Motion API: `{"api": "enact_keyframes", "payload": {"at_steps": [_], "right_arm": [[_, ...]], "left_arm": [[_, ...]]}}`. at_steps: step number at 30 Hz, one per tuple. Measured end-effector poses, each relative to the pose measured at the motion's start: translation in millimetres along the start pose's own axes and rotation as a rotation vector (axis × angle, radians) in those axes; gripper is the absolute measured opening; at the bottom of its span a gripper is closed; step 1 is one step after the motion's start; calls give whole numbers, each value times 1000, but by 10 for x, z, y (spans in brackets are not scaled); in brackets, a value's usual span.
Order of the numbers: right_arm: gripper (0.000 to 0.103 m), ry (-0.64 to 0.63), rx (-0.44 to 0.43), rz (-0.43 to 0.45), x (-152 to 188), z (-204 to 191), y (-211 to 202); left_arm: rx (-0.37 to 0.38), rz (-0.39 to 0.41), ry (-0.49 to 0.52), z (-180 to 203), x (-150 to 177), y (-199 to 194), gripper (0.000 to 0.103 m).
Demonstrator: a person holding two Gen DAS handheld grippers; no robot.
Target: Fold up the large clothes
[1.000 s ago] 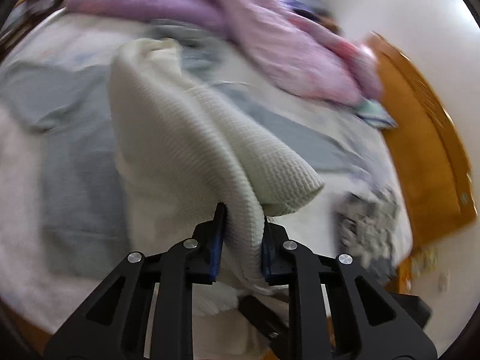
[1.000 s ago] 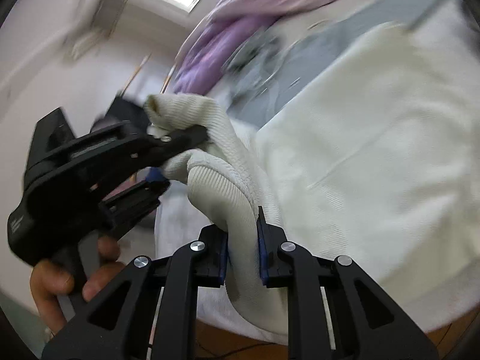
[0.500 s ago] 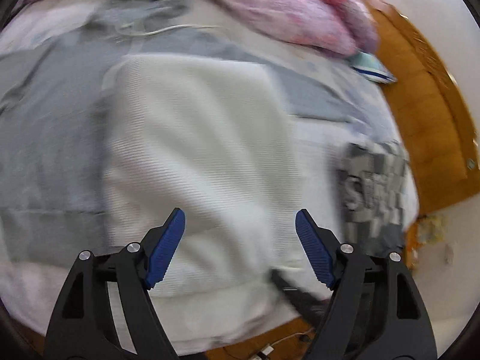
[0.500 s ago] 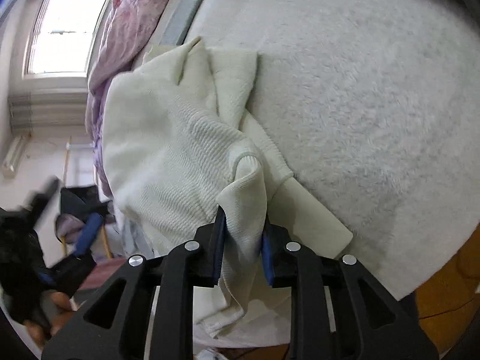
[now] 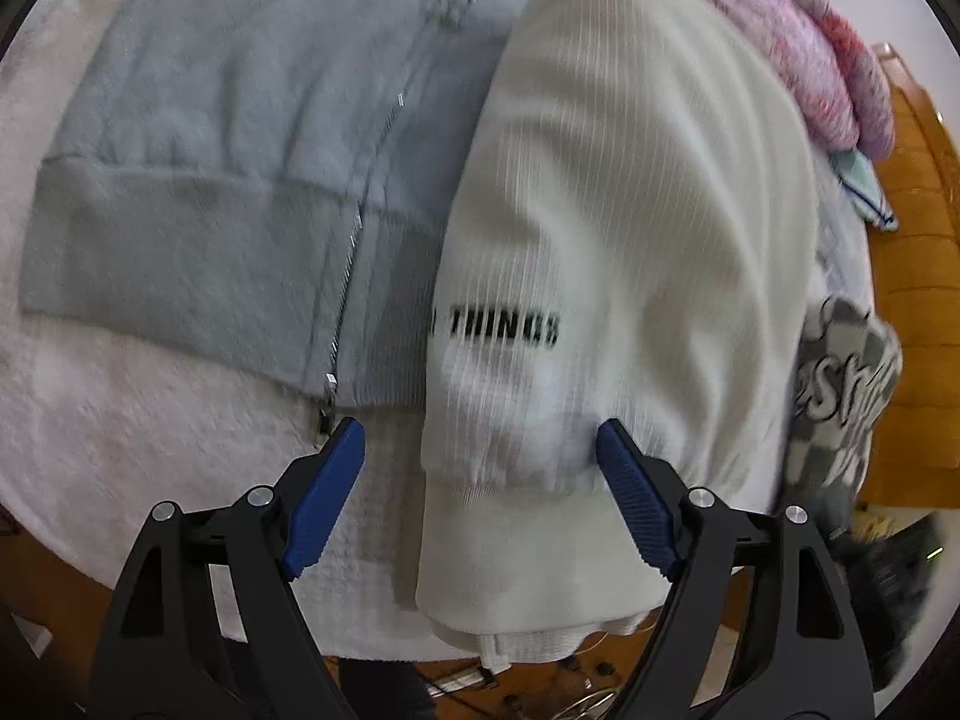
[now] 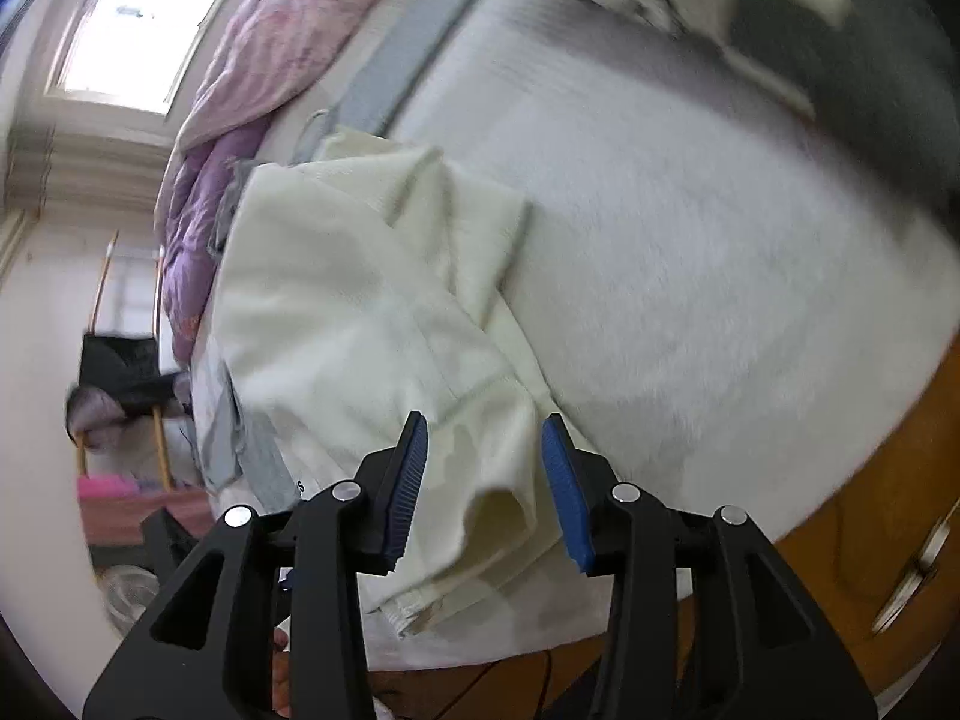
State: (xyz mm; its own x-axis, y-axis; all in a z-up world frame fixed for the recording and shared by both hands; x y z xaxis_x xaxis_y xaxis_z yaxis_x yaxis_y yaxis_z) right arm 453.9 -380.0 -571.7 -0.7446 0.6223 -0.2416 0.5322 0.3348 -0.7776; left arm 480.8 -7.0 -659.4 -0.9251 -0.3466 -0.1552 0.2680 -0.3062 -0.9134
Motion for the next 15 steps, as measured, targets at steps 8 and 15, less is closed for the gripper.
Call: {"api": "enact_keyframes", "payload": {"at_steps": [8, 15], "right_arm": [[0, -123, 44, -169, 54, -71, 812], [0, -59, 36, -166, 84, 101, 892]], "left_arm": [[27, -9, -20, -23, 74, 49, 83], [119, -58, -71, -149, 274, 90, 85]]}}
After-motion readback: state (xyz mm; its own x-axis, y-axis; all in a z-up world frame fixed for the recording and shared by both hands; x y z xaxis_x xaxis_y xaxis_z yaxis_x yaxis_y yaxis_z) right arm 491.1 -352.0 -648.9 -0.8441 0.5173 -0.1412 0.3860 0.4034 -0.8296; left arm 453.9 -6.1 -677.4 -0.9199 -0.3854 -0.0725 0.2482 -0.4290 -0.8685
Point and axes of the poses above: each gripper's, at about its wrist camera, not at the fingertips, and y roughly the way its jaws point, z to its right, x to its underside, the point moved 3 cm from there along y, roughly the way its jaws point, and after that the axes turned 7 degrees about z, right-handed, at the moved point
